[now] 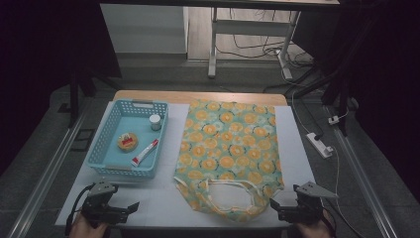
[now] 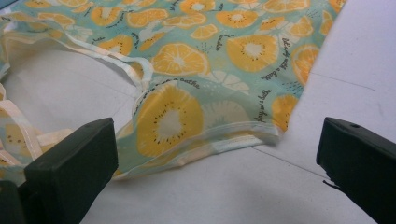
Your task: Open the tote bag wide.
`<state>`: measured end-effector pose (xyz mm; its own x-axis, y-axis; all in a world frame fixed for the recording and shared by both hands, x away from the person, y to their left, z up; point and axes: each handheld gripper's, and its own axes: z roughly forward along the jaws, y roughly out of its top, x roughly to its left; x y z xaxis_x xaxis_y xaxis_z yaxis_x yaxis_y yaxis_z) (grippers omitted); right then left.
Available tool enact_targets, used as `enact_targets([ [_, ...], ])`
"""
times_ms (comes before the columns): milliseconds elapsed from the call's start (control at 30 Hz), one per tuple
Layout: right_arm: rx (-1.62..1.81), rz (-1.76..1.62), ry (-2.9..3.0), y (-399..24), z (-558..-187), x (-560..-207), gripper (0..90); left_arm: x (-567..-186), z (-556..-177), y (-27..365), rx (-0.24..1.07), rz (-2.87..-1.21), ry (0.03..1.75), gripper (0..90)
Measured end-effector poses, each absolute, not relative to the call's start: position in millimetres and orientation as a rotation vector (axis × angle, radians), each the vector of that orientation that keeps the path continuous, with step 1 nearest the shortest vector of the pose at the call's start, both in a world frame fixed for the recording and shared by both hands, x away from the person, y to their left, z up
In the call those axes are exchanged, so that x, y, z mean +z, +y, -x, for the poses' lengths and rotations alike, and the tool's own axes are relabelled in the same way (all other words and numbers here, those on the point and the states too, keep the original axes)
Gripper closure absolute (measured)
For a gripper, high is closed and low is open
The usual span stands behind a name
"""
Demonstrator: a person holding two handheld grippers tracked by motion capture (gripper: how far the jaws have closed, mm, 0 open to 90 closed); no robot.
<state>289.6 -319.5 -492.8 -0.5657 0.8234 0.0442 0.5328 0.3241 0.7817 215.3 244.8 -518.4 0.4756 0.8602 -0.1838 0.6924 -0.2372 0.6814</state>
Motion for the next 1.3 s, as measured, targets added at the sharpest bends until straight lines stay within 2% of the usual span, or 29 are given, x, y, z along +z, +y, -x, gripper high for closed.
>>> enact_targets([
  [1000, 1.126, -1.162, 2.309, -317.4, -291.9, -493.1, 0.0, -518.2, -216.8, 243.1, 0.283, -2.015, 1.292, 0.5],
  [1300, 1.141, -1.122, 2.322, -312.8, -292.4, -488.3, 0.0, -515.4, -219.0, 242.2, 0.337, -2.012, 1.274, 0.1],
])
